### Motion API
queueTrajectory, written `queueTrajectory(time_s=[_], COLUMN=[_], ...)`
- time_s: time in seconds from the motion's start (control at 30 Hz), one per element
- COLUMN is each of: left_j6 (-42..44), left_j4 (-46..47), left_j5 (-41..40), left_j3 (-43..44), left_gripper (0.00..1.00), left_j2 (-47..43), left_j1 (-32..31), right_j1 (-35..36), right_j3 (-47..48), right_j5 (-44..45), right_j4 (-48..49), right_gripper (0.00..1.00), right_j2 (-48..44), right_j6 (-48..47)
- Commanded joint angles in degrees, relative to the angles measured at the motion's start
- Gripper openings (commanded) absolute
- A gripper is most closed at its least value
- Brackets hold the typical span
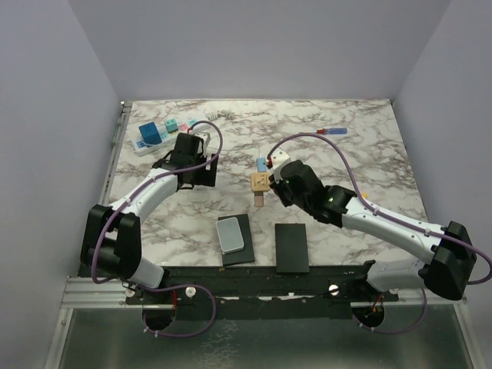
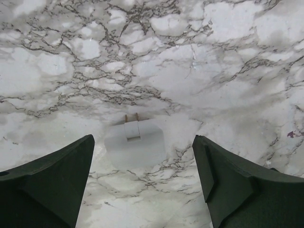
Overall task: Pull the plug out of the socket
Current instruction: Place the plug at the center of the board, then remove the plug from the socket.
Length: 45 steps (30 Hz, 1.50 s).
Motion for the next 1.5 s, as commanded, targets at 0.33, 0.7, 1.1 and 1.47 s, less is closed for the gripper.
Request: queueTrajectory(time_s=[0.33,0.7,1.1,1.47], left_j6=[-3.74,-4.28,-15.9,-28.16], left_j4=[2.32,10.18,35.21,52.13], left_j5=[3.56,13.53,33.52,48.85], left_j3=[-1.36,-1.63,-11.15,-15.16], left_gripper=[0.43,0.51,0.73,0.92], left_j2=[3.2,-3.16,-16.77,-19.17], left_j1=[-0.12,-0.01,-0.15,-0.22], right_j1=[-0.03,-0.05,0.05,-0.01], right_j3=[2.07,0.17,1.84,1.86], right_j5=[1.44,-2.19,-3.15,-3.76], right_j4=[2.03,5.47,9.21,11.44], right_gripper=[0.01,0.01,0.01,0.01], right_j2=[-1.02,-2.91,-0.17,-1.04], right_j6=[1.34,0.39,6.07,8.99])
